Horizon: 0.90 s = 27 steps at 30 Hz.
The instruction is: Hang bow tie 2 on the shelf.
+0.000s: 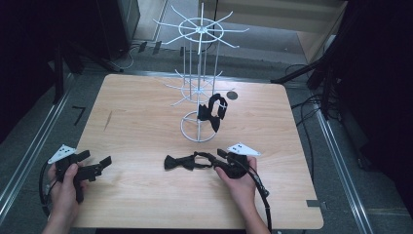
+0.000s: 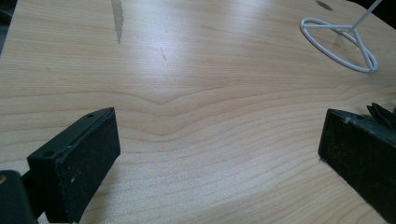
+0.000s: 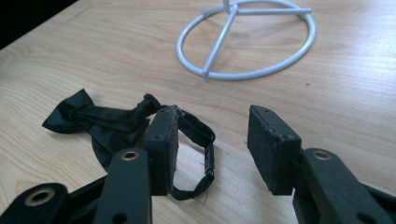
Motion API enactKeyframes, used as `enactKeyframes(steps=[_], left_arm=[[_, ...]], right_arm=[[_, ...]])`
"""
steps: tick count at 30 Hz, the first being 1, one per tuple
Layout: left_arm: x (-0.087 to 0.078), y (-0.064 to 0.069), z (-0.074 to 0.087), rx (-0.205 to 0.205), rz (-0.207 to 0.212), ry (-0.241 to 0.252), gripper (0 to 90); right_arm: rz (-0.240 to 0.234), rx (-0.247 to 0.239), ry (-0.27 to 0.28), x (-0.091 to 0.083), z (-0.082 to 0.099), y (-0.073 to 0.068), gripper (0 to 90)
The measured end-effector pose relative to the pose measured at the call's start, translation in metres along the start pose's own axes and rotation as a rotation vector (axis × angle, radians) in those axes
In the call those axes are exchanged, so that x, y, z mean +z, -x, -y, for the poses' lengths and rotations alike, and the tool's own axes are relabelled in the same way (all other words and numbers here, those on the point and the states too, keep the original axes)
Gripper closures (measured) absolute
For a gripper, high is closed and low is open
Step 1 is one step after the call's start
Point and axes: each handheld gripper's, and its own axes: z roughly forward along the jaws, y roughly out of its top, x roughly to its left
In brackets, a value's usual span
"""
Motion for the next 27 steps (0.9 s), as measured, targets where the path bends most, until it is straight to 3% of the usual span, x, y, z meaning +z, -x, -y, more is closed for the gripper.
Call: enactKeyframes(steps=[27], left_arm=[[0.0,0.0,0.0,-0.001,-0.001,0.0,0.0]], right_arm=[[0.002,-0.032,-0.088,0.0093,0.008,-0.0055,66.4]])
